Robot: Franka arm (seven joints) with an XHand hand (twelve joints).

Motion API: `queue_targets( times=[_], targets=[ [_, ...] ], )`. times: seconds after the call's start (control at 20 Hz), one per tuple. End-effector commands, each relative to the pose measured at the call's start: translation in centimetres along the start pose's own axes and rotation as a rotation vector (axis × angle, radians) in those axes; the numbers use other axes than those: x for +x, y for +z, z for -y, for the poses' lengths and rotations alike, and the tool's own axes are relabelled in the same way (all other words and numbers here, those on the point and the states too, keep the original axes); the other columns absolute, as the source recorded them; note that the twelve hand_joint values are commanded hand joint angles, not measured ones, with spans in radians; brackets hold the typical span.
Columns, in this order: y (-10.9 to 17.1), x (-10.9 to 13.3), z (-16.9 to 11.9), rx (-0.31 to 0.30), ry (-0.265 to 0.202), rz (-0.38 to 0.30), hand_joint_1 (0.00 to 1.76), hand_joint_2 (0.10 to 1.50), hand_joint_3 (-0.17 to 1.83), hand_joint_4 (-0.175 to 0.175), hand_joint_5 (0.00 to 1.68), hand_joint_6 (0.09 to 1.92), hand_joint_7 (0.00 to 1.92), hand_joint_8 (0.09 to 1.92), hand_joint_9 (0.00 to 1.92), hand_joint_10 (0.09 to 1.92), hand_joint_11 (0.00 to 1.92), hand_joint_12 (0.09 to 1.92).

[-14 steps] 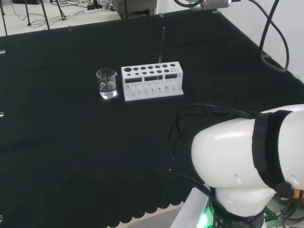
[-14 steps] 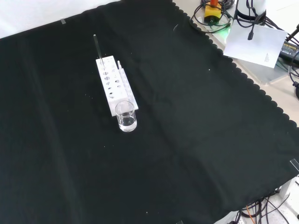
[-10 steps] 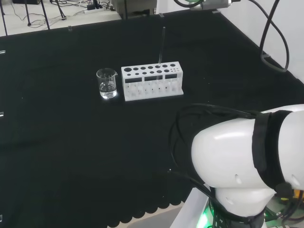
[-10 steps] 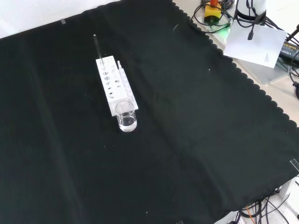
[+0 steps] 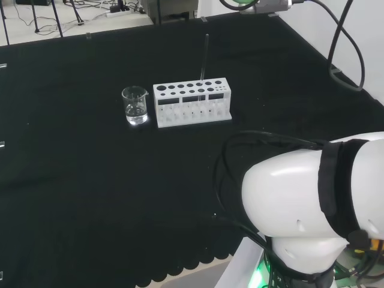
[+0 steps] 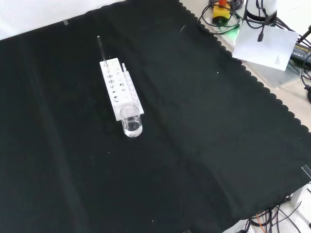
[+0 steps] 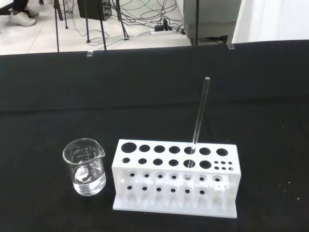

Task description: Take the glass rod from the white test tube rack.

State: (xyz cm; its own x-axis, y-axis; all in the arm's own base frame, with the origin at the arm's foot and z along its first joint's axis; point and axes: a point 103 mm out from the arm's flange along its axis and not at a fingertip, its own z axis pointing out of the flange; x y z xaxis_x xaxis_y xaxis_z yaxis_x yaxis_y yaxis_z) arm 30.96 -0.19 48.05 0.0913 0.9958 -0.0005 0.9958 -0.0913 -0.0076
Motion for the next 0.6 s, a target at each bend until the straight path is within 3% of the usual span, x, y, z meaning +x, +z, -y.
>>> queue_targets(
  times=[0.05, 0.6],
  targets=[
    [0.3, 0.0, -0.9, 0.014, 0.002, 0.002, 0.56, 0.95, 0.51, -0.175, 0.0, 0.09, 0.0, 0.09, 0.0, 0.3, 0.0, 0.59],
    [1.7, -1.6, -6.9, 0.049, 0.016, -0.02, 0.55, 0.96, 0.5, -0.175, 0.0, 0.09, 0.01, 0.09, 0.0, 0.3, 0.0, 0.58]
  ],
)
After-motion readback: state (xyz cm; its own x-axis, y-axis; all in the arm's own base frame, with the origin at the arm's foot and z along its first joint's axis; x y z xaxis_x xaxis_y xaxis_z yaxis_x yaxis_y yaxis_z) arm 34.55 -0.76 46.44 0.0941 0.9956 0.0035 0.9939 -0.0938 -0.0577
